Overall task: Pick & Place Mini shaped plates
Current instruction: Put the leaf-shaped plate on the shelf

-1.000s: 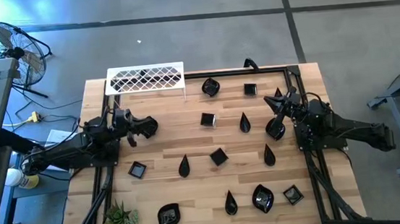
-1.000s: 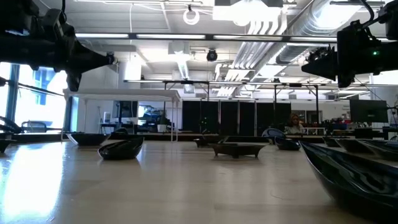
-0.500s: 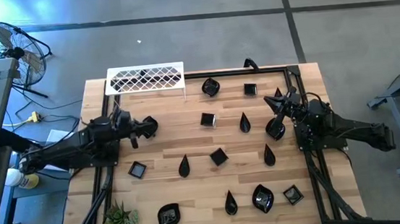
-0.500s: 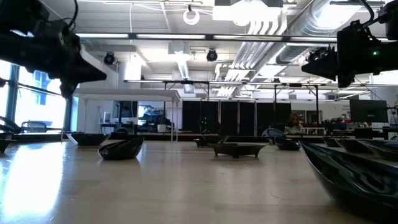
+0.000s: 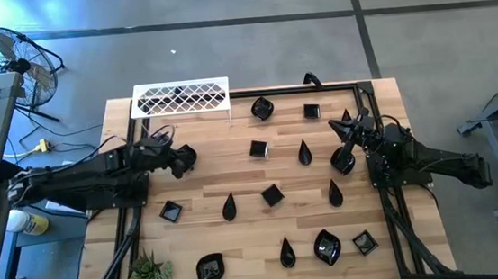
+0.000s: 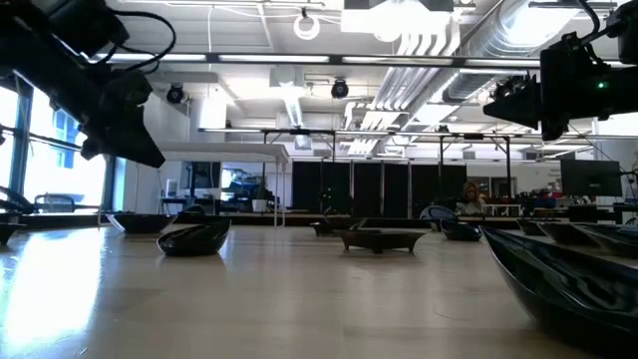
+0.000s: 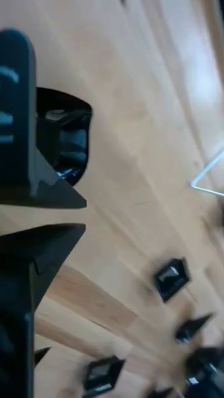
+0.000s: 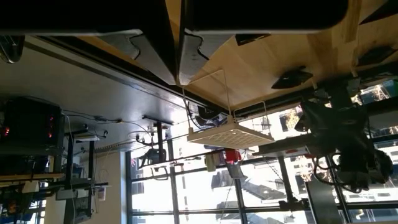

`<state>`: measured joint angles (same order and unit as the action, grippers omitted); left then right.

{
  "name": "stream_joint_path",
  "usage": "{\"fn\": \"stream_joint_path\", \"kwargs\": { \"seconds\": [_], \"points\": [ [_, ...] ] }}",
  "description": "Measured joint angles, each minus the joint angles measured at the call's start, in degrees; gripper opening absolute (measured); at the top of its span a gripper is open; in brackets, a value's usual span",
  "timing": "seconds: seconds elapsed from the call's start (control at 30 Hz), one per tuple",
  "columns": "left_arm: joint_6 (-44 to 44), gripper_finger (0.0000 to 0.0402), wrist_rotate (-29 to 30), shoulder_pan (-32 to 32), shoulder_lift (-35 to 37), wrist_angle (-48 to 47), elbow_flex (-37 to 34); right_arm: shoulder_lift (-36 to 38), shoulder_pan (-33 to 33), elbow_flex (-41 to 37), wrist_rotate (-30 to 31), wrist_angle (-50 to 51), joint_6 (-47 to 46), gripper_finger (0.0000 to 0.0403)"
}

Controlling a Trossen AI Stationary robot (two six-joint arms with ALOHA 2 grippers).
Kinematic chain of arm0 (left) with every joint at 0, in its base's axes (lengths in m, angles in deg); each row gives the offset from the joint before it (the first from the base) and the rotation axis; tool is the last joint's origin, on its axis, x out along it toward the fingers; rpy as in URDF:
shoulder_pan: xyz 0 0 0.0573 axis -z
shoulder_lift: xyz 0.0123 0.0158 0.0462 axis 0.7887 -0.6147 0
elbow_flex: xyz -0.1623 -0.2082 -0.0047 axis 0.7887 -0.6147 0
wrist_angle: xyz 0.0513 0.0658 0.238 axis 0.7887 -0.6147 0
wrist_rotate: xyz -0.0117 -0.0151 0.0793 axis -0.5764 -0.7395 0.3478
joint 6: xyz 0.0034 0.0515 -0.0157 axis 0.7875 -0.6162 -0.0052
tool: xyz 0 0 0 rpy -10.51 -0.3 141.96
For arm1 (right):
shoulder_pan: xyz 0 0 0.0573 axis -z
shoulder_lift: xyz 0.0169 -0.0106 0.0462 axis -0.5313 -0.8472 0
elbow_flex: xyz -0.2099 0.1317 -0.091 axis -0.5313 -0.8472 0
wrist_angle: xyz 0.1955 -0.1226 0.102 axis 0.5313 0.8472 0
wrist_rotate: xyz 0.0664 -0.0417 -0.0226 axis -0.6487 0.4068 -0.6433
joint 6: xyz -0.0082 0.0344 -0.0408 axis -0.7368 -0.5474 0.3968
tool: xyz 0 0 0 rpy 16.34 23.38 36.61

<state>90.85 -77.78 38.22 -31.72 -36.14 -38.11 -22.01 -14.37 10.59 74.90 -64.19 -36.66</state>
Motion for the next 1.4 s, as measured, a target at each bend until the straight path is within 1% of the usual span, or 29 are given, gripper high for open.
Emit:
{"fn": "stream_joint_path", "kwargs": {
  "seconds": [0.07, 0.17, 0.23, 0.3, 0.4, 0.67, 0.83, 1.23, 1.3, 1.4],
  "points": [
    [0.0, 0.0078, -1.3, 0.0, -2.9, -0.5, 1.3, 0.0, 0.0, 0.0, 0.0, 0.0, 0.0, 0.0012],
    [-1.6, 0.0098, -4.9, 0.0, -6.3, -0.9, 2.7, 0.0, 0.0, 0.0, 0.0, 0.0, 0.0, 0.0012],
    [-3.1, 0.0104, -7.7, 0.0, -9.0, -0.6, 3.5, 0.0, 0.0, 0.0, 0.0, 0.0, 0.0, 0.0012],
    [-4.8, 0.0106, -9.3, 0.0, -12.5, -0.6, 4.1, 0.0, 0.0, 0.0, 0.0, 0.0, 0.0, 0.0012],
    [-6.7, 0.0107, -9.6, 0.0, -17.4, -0.8, 4.8, 0.0, 0.0, 0.0, 0.0, 0.0, 0.0, 0.0012],
    [-11.4, 0.0107, -9.9, 0.0, -26.3, 0.5, 5.2, 0.0, 0.0, 0.0, 0.0, 0.0, 0.0, 0.0012],
    [-12.4, 0.0107, -9.9, 0.0, -27.8, 0.5, 5.2, 0.0, 0.0, 0.0, 0.0, 0.0, 0.0, 0.0012],
    [-12.6, 0.0107, -9.1, 0.0, -27.9, 0.5, 5.2, 0.0, 0.0, 0.0, 0.0, 0.0, 0.0, 0.0012],
    [-12.8, 0.0107, -8.2, 0.0, -27.9, -0.8, 5.9, 0.0, 0.0, 0.0, 0.0, 0.0, 0.0, 0.0012],
    [-14.2, 0.0107, -6.5, 0.0, -27.9, -4.6, 8.9, 0.0, 0.0, 0.0, 0.0, 0.0, 0.0, 0.0012]
  ]
}}
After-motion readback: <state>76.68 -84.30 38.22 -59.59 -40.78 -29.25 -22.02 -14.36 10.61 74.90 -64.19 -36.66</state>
